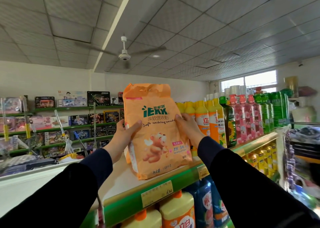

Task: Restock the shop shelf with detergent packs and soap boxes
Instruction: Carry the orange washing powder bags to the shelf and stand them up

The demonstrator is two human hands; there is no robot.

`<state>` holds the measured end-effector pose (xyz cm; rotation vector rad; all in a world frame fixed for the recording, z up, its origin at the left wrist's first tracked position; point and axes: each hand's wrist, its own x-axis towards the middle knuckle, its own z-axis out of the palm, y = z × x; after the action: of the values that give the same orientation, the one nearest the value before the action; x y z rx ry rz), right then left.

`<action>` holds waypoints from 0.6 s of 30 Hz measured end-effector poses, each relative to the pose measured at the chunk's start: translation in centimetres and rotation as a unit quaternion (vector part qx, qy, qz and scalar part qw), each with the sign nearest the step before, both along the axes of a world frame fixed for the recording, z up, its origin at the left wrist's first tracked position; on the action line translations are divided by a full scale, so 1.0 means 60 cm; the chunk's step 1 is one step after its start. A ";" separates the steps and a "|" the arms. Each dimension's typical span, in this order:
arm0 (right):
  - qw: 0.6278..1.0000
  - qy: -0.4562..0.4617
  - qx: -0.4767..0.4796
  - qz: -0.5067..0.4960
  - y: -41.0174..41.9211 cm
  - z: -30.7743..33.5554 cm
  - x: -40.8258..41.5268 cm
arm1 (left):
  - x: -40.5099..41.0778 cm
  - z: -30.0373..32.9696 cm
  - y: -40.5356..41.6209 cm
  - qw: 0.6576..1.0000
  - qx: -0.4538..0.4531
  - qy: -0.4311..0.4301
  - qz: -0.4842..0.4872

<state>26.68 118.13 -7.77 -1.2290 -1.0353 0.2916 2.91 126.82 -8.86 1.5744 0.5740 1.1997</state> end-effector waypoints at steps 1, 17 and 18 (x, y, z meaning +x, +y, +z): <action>1.000 0.003 -0.013 0.001 -0.001 -0.005 -0.003 | -0.001 -0.002 -0.002 1.000 -0.002 0.009 -0.006; 0.996 0.052 0.064 -0.037 -0.022 -0.069 -0.004 | 0.006 -0.038 -0.048 0.999 0.045 0.016 0.016; 0.995 0.055 0.068 -0.040 -0.022 -0.069 -0.005 | 0.005 -0.034 -0.045 0.999 0.040 0.011 0.011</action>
<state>26.39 116.84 -11.93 -1.1163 -0.8950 0.2200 3.23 124.10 -10.92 1.6539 0.5651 1.2378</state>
